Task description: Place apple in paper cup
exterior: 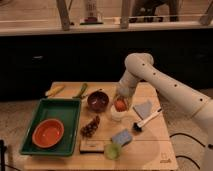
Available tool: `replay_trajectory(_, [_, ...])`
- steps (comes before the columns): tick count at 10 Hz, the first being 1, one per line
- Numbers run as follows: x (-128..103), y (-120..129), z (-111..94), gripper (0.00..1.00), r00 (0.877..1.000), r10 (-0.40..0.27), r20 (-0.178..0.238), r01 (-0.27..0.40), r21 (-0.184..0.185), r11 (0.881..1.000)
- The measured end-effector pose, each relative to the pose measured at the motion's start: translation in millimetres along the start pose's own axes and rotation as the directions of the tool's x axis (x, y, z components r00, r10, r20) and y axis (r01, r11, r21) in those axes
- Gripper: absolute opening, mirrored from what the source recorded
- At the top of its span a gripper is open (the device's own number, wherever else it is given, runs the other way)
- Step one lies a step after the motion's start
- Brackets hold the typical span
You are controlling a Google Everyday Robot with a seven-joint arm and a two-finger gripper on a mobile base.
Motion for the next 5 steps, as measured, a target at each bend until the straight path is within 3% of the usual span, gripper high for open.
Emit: replay_trajectory(5, [2.6,-2.9,5.5,0.01,1.0,-0.013,0.002,0.013,-0.009,1.0])
